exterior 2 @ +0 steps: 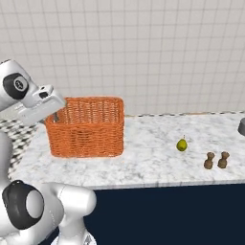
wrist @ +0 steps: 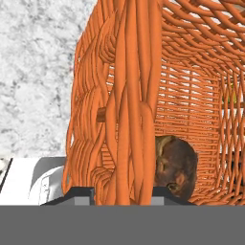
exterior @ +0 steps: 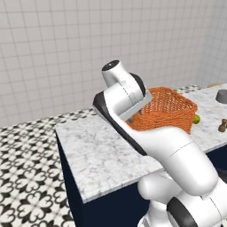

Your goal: Open the cabinet, pick up the bread from the cabinet and place it in the basket. Then move the basket to the dining counter.

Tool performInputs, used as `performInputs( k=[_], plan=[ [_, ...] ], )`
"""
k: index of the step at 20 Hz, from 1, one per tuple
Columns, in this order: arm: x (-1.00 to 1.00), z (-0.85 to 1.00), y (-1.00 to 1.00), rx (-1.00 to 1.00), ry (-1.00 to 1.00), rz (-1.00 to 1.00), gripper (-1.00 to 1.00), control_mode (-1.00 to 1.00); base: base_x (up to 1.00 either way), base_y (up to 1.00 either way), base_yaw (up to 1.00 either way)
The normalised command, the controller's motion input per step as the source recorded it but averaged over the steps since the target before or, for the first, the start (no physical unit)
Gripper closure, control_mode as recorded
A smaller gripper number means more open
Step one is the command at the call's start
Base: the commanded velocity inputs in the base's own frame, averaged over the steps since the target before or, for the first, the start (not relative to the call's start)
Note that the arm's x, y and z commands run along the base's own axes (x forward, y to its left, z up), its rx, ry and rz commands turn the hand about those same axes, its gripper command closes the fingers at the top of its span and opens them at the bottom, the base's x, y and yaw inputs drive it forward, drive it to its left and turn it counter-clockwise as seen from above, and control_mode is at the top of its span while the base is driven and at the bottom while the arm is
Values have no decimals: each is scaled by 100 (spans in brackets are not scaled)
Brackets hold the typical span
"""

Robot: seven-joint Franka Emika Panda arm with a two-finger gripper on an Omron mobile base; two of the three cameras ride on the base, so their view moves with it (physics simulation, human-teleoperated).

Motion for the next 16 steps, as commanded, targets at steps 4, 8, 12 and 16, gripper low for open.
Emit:
performInputs(
  k=[4,8,12,16],
  plan=[
    [100,-76,0,4,-4,0,100,-100,0,0,0],
    [100,-95,7,2,-9,1,100,-100,0,0,0],
    [78,-100,13,0,-9,0,100,-100,0,0,0],
    [46,-100,4,0,-3,0,100,-100,0,0,0]
  ],
)
